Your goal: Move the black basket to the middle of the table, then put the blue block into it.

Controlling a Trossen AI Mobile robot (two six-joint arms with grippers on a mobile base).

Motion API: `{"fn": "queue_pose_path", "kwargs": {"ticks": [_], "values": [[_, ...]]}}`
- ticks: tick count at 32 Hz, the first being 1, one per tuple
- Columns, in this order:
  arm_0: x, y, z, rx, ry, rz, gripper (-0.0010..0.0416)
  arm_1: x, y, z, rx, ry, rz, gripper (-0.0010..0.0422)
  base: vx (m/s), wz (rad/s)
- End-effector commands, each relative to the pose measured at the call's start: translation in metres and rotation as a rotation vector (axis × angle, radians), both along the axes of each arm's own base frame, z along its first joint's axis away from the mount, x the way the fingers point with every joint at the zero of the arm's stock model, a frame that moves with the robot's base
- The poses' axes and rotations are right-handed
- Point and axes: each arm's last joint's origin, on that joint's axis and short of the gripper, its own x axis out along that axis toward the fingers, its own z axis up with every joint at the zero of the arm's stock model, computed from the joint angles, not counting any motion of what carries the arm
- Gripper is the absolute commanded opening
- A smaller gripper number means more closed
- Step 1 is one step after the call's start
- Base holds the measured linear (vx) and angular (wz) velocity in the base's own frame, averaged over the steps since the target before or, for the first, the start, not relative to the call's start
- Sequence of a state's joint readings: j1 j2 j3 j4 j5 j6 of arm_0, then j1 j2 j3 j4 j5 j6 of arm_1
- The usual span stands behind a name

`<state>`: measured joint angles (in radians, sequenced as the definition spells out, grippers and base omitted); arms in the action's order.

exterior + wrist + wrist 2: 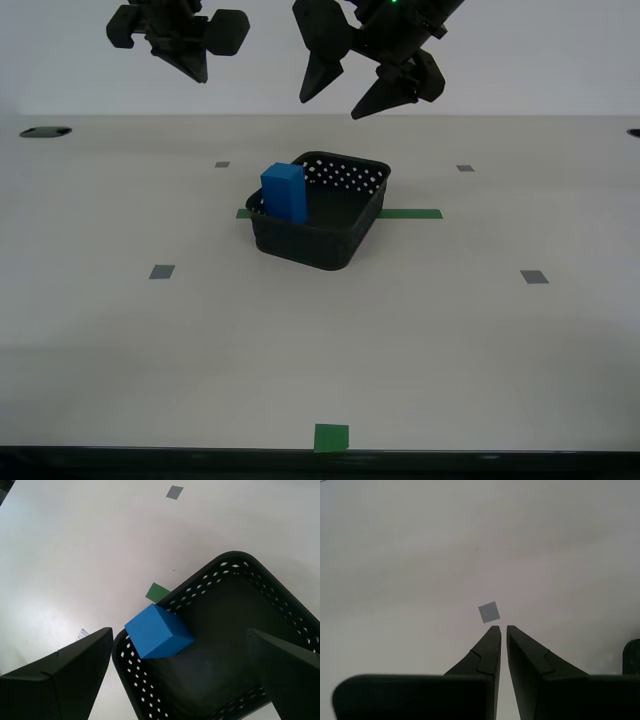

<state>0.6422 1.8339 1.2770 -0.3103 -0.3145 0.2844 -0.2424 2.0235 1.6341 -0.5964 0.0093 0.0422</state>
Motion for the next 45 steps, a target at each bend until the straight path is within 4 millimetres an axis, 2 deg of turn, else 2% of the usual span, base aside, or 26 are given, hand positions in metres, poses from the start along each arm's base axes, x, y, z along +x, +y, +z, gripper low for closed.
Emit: {"fn": "queue_pose_path", "kwargs": {"ticks": [1, 2, 4, 45], "values": [[0.0000, 0.0002, -0.0005, -0.002, 0.002, -0.001, 0.0365, -0.0001, -0.0002, 0.0003, 0.000, 0.000, -0.004, 0.0013, 0.000, 0.000], [0.0000, 0.0002, -0.0005, -0.002, 0.002, -0.001, 0.0351, -0.0001, -0.0002, 0.0003, 0.000, 0.000, -0.004, 0.0013, 0.000, 0.000], [-0.0001, 0.0001, -0.0006, -0.004, 0.004, -0.001, 0.0348, -0.0001, -0.0002, 0.0003, 0.000, 0.000, -0.004, 0.0013, 0.000, 0.000], [-0.0001, 0.0001, -0.0006, -0.003, 0.004, 0.000, 0.0348, -0.0001, -0.0002, 0.0002, 0.000, 0.000, -0.004, 0.0013, 0.000, 0.000]]}}
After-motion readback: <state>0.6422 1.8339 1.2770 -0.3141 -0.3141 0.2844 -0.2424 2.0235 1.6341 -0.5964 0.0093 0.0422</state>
